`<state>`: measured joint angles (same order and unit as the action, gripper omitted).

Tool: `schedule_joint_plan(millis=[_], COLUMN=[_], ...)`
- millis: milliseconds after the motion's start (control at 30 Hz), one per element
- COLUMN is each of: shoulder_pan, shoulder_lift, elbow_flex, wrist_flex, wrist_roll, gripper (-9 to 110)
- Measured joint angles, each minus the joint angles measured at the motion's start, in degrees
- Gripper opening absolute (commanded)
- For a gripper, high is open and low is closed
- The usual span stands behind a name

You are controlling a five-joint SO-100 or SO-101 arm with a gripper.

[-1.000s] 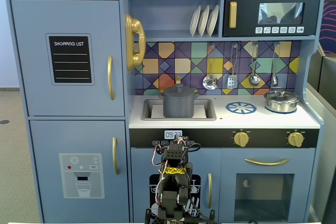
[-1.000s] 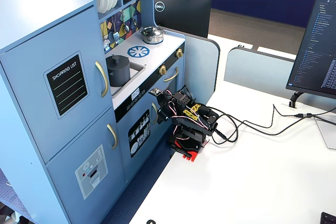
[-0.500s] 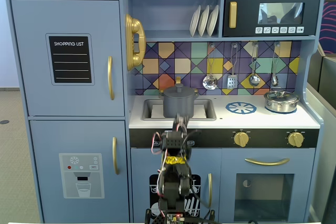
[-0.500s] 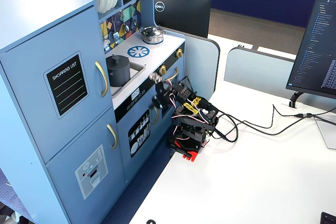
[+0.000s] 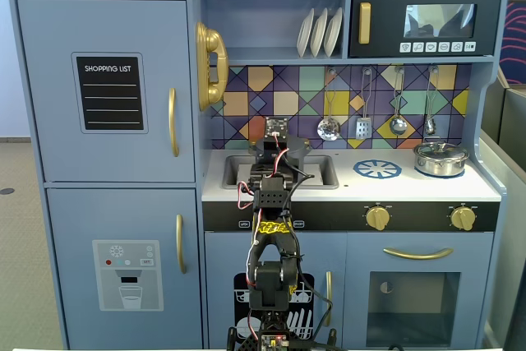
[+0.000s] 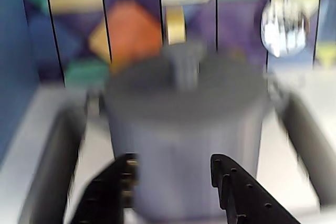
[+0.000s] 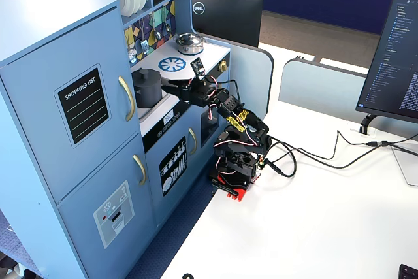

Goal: Take off the lid from the gray recipient and place it on the counter

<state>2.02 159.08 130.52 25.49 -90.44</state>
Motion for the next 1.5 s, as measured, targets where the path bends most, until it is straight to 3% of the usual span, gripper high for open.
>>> schedule_joint_plan(millis=[500, 1333, 1500], shoulder_pan=[0.0, 1.2, 1.2], shoulder_lift=[-15.2, -38.1, -41.3], elbow_flex=[-3.8, -19.4, -21.3], wrist_flex=[-16.9, -18.5, -19.8], wrist_roll=[-0.3, -0.3, -0.3], gripper=[13, 11, 0])
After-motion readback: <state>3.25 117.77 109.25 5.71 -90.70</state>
